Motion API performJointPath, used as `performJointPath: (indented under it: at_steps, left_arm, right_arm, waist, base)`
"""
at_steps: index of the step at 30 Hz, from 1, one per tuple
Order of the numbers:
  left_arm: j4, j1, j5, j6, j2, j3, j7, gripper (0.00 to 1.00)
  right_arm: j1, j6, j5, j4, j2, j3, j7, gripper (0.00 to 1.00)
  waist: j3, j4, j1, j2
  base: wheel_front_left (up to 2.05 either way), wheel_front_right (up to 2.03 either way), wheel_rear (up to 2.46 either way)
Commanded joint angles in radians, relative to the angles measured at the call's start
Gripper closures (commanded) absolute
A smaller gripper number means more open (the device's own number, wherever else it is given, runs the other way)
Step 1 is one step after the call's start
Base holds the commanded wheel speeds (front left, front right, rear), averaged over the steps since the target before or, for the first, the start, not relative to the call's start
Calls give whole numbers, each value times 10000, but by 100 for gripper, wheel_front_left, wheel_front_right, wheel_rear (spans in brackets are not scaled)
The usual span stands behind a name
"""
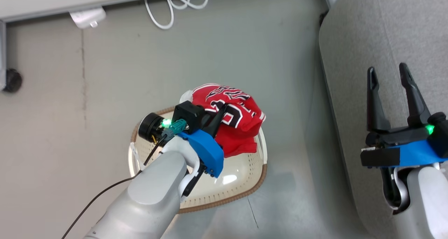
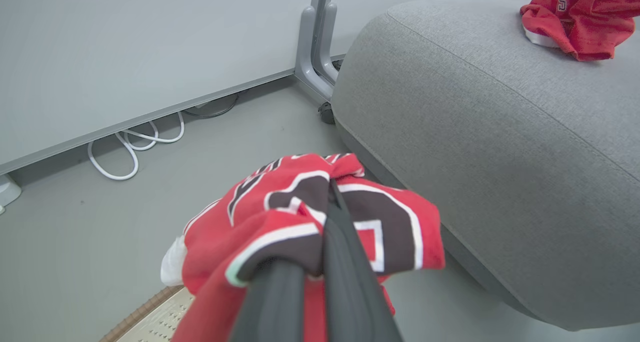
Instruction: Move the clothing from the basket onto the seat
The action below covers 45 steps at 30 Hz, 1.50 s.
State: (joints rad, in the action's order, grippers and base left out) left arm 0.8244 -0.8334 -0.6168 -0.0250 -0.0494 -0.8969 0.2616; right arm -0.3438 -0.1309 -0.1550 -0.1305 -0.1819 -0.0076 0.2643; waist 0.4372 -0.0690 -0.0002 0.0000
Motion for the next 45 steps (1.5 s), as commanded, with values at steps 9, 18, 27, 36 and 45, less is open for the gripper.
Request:
performJointPath:
  at_steps: [9,18,27,36,45]
  left_arm:
    - [-1294,226,522,66,-22,536,46,100]
    - [-2072,135,606,18,-21,702,48,100]
    - [-2244,-1,458,-93,-24,678,38,100]
    - [-2329,208,305,-64,-143,648,-18,100]
    - [-2443,124,282,27,-166,620,-27,100]
  right_arm:
    - [819,3,148,-296,154,64,0,0]
    - [1596,3,242,-530,265,101,0,0]
    - [2233,3,344,-690,193,314,0,0]
    - [2537,3,388,-640,142,558,0,0]
    - [2494,3,377,-570,-142,1228,0,0]
  waist:
    - [-1766,301,2,0]
    - [-2947,362,2,0]
    - [-3862,313,2,0]
    - [-4148,316,2,0]
    - [-3974,433,2,0]
  base:
    - [0,0,0]
    - [0,0,0]
    - [0,0,0]
    - [0,0,0]
    - [0,0,0]
